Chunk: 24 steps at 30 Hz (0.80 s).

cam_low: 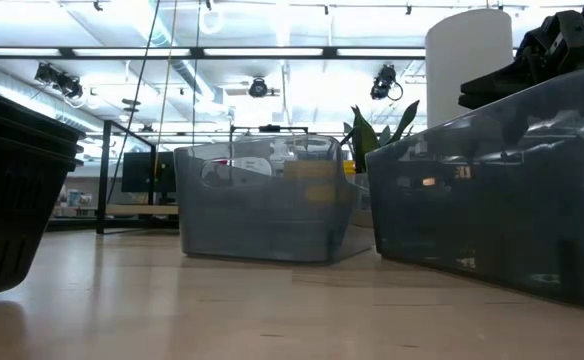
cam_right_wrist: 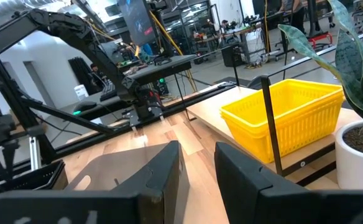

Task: Stack baskets on shelf by color
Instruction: Put the stacked black basket on the shelf

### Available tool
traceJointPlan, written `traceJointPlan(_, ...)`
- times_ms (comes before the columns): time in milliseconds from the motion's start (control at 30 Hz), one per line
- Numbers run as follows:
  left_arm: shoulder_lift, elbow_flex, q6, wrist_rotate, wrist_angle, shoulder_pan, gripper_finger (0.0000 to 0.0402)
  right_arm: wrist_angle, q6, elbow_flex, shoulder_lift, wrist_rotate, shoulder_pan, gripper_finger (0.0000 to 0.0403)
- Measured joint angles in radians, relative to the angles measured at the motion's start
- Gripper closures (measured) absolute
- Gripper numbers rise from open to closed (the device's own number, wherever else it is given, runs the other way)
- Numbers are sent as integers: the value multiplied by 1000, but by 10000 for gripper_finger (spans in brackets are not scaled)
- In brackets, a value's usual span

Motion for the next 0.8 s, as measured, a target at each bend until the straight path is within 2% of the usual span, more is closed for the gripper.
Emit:
traceJointPlan(233, 0, 0, 200, -34, -21, 25, 348, 0, 0, 0, 0, 0, 0, 294)
traceJointPlan(467, 0, 0, 229, -38, -137, 41, 274, 0, 0, 0, 0, 0, 0, 294)
traceJointPlan(667, 0, 0, 366, -64, -166, 52, 209, 0, 0, 0, 0, 0, 0, 294)
traceJointPlan(800, 2, 0, 438, -108, -180, 63, 185, 0, 0, 0, 0, 0, 0, 294)
